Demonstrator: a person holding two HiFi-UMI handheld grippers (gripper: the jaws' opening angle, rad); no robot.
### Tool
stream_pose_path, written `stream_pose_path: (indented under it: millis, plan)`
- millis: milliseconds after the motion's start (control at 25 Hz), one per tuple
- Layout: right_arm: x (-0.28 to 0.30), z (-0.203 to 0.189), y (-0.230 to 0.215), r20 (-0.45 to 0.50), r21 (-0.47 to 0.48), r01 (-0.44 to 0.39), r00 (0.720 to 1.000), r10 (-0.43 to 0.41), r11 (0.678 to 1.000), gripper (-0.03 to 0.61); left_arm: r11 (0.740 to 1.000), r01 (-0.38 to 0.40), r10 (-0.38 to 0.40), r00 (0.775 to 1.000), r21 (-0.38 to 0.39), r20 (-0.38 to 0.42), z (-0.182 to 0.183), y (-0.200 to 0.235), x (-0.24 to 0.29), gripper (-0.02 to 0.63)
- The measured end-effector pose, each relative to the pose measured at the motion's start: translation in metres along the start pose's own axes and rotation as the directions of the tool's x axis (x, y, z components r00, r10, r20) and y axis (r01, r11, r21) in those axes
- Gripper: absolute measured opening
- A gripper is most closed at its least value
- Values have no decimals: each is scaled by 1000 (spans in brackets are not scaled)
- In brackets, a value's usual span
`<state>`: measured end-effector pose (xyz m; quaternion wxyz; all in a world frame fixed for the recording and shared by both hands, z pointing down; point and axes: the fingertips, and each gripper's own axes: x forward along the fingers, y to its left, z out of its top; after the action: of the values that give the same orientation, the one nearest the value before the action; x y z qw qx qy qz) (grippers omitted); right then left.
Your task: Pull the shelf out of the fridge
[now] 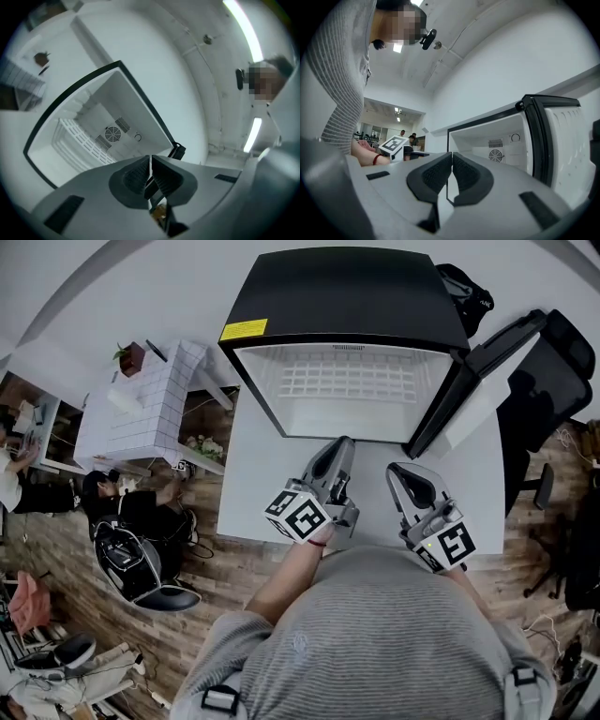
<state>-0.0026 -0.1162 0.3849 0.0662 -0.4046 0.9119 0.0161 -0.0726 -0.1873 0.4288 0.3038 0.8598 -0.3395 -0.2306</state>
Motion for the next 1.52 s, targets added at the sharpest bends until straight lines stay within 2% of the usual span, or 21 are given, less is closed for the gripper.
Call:
stream_pose_path:
  millis: [40,120,240,320,360,440,520,640,680,800,1000,1360,1520]
  plan:
    - [0,0,-1,0,-2,-1,1000,1,1000,14,997,6,-4,1000,-83,22,0,5,4,12]
    - [0,0,-2,-3,9,-3,1000,3,1000,14,970,21,-5,998,-242,64,0,16,13,14]
    - [-1,0,-3,-6,15,-3,1000,3,1000,14,896,37,10,995,-443,103,-5,29,26,14]
    - [-1,-1,-4,-8,14,0,1000,0,1000,14,842,54,18,991,-537,129,-6,36,34,15]
    - [-1,-2,-6,-13,14,3,1000,-2,1000,14,825,59,24,990,-563,139,-6,41,37,15]
    - [0,-4,-10,-20,15,8,1000,-8,1000,14,814,48,43,989,-579,142,-8,59,42,29]
    - [2,-5,-14,-19,18,14,1000,-14,1000,14,814,15,70,990,-581,123,-14,77,46,82]
    - [2,-5,-20,-18,21,25,1000,-25,999,14,791,15,80,988,-611,129,-16,89,55,118]
    - [3,-6,-22,-20,18,29,999,-29,999,14,785,18,85,987,-620,136,-16,95,58,121]
    - [4,-9,-30,-30,-9,47,998,-47,999,14,789,-12,124,982,-614,140,-15,119,62,123]
    - [7,-16,-40,-42,-5,64,997,-64,998,14,775,-24,152,977,-632,149,-13,141,73,123]
    - [9,-19,-56,-43,6,88,995,-87,996,14,763,-64,184,975,-643,121,-24,159,85,133]
    - [12,-23,-56,-49,14,81,996,-80,997,14,772,-60,175,977,-633,120,-25,161,87,133]
